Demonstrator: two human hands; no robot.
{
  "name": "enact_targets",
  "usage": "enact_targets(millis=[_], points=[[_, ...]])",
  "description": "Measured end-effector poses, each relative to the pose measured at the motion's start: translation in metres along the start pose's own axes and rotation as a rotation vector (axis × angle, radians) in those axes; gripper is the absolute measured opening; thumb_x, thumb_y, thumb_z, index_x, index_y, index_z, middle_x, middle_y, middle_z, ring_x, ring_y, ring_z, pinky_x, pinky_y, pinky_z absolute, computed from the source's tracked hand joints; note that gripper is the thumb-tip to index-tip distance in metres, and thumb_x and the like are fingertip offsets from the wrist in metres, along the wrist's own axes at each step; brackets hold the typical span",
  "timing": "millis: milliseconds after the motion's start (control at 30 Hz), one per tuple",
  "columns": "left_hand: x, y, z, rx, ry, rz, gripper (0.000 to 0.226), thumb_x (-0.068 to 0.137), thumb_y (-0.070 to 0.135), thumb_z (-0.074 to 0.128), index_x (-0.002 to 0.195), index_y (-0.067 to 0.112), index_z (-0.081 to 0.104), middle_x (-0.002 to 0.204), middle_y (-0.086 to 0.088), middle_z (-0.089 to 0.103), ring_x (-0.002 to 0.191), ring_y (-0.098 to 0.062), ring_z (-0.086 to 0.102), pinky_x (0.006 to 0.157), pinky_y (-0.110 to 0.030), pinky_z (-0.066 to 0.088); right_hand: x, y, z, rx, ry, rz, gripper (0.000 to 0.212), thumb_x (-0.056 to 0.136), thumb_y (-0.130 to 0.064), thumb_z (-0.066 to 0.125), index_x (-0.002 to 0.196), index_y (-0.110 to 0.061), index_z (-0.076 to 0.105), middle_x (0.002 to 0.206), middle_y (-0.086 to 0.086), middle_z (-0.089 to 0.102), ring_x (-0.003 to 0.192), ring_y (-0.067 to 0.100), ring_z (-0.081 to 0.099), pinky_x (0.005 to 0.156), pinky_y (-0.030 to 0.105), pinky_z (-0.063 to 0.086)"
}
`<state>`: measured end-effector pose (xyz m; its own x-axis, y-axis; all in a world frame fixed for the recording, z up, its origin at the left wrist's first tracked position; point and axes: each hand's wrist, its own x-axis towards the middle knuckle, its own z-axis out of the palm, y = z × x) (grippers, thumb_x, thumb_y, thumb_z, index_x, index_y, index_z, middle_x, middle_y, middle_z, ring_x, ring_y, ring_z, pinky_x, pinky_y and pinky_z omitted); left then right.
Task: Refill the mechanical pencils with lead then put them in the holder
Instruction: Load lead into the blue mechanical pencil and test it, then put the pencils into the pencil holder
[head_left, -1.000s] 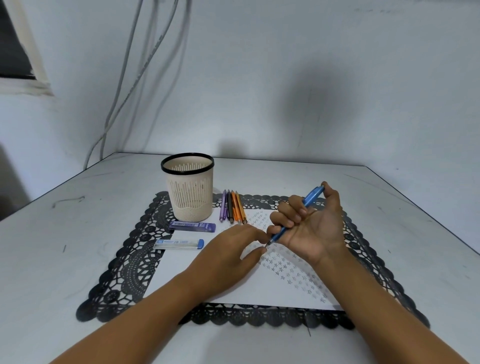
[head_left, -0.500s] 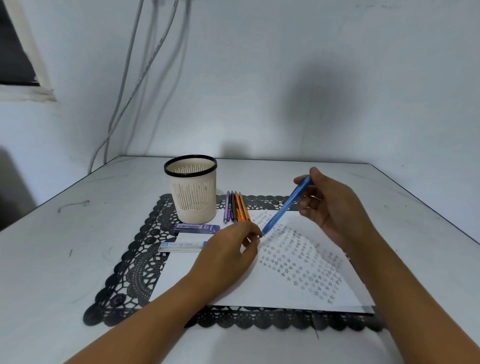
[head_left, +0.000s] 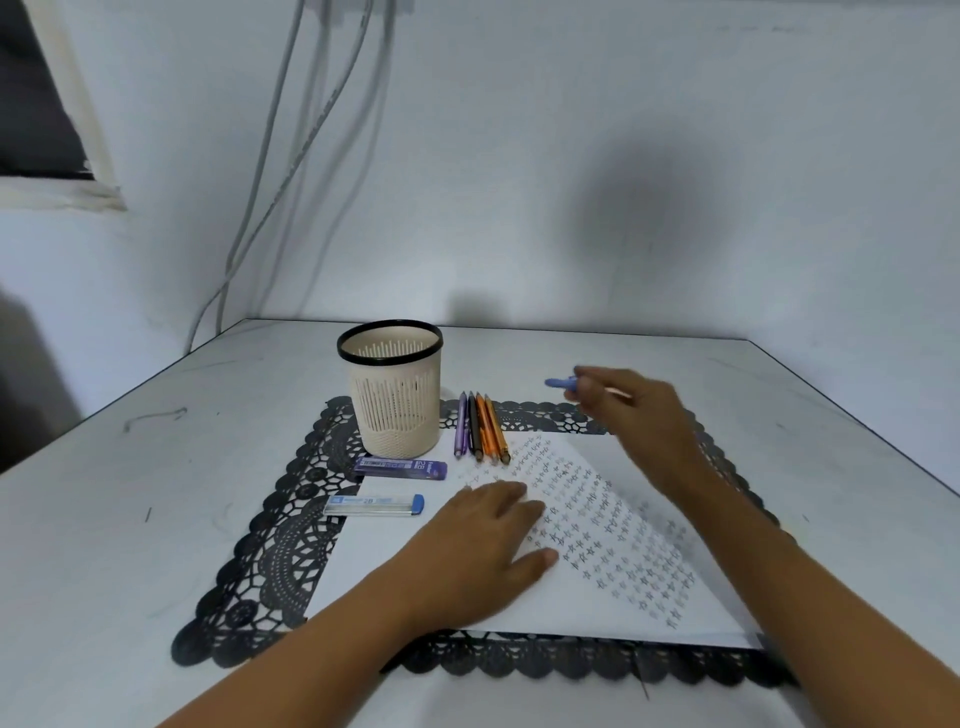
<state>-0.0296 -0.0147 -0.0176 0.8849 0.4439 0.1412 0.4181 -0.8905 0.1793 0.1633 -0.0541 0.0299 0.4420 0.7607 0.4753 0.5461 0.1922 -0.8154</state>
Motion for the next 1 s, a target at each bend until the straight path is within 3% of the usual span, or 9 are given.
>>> enact_targets(millis=[67,167,233,500,700,767,867,933,1000], points=[[-0.002,0.000,-0.001,0.002,-0.064,-0.007,0.060,0.093,0.055,0.028,0.144,0.026,0.018,0.155,0.001,0.011,0.139,-0.012,0.011,0.114,-0.030,0.007,0.000,0.016,0.013,-0.227,-0.084,-0.088,0.028,0.089,-0.020,0.059,0.115,-0.011,0.063,0.103,0.002,0.065,0.077,-0.007,0.055,0.065,0.000,0.042],[-0.003,0.000,0.000,0.005,-0.108,-0.006,0.062,0.092,0.057,0.025,0.145,0.027,0.011,0.156,0.002,0.003,0.141,-0.011,0.000,0.116,-0.033,0.000,0.000,0.033,0.030,-0.435,-0.260,-0.178,0.030,0.089,-0.023,0.059,0.116,-0.013,0.063,0.109,0.000,0.061,0.083,-0.003,0.052,0.075,0.006,0.044],[-0.002,-0.001,0.001,0.001,-0.126,-0.010,0.063,0.093,0.057,0.023,0.146,0.027,0.009,0.156,0.003,0.000,0.142,-0.010,-0.003,0.116,-0.033,-0.003,0.002,0.036,0.035,-0.468,-0.351,-0.212,0.031,0.088,-0.024,0.060,0.117,-0.014,0.063,0.111,-0.003,0.058,0.088,0.000,0.053,0.082,0.011,0.046],[0.000,0.000,0.001,-0.004,-0.158,-0.011,0.063,0.093,0.057,0.022,0.146,0.027,0.007,0.156,0.002,-0.001,0.142,-0.011,-0.004,0.115,-0.033,-0.005,0.013,0.034,0.038,-0.621,-0.519,-0.257,0.037,0.087,-0.032,0.060,0.122,-0.020,0.060,0.116,-0.004,0.057,0.092,0.001,0.047,0.082,0.014,0.041],[-0.001,-0.001,0.001,-0.013,-0.168,-0.013,0.063,0.093,0.057,0.022,0.146,0.026,0.008,0.156,0.002,-0.001,0.142,-0.012,-0.004,0.116,-0.035,-0.005,0.024,0.012,0.049,-0.353,-0.365,-0.084,0.035,0.088,-0.033,0.059,0.119,-0.017,0.061,0.113,0.004,0.064,0.090,0.006,0.058,0.079,0.016,0.050],[-0.001,-0.001,0.001,-0.014,-0.172,-0.014,0.063,0.093,0.057,0.022,0.146,0.027,0.007,0.156,0.003,-0.002,0.142,-0.012,-0.004,0.114,-0.034,-0.006,0.030,-0.003,0.061,-0.214,-0.341,0.004,0.048,0.086,-0.041,0.058,0.130,-0.020,0.052,0.125,0.004,0.060,0.106,0.011,0.057,0.086,0.018,0.045],[-0.001,0.000,-0.001,-0.024,-0.181,-0.019,0.062,0.093,0.056,0.023,0.146,0.027,0.008,0.156,0.003,-0.002,0.142,-0.012,-0.005,0.113,-0.033,-0.006,0.041,-0.021,0.086,-0.080,-0.432,0.147,0.076,0.079,-0.051,0.062,0.143,-0.026,0.029,0.143,0.002,0.042,0.129,0.019,0.042,0.096,0.032,0.038],[-0.001,-0.001,0.001,-0.034,-0.170,-0.015,0.062,0.093,0.056,0.023,0.146,0.026,0.009,0.156,0.002,-0.002,0.142,-0.012,-0.004,0.115,-0.034,-0.005,0.046,-0.029,0.106,0.011,-0.514,0.196,0.093,0.071,-0.049,0.071,0.146,-0.027,0.019,0.146,0.001,0.036,0.132,0.019,0.037,0.098,0.032,0.035],[0.000,-0.004,0.005,-0.032,-0.143,0.000,0.062,0.093,0.057,0.023,0.145,0.026,0.010,0.156,0.001,0.001,0.142,-0.014,-0.002,0.116,-0.037,-0.002,0.048,-0.033,0.125,0.134,-0.516,0.171,0.093,0.068,-0.034,0.079,0.141,-0.022,0.023,0.135,-0.002,0.043,0.126,0.015,0.042,0.096,0.027,0.037]])
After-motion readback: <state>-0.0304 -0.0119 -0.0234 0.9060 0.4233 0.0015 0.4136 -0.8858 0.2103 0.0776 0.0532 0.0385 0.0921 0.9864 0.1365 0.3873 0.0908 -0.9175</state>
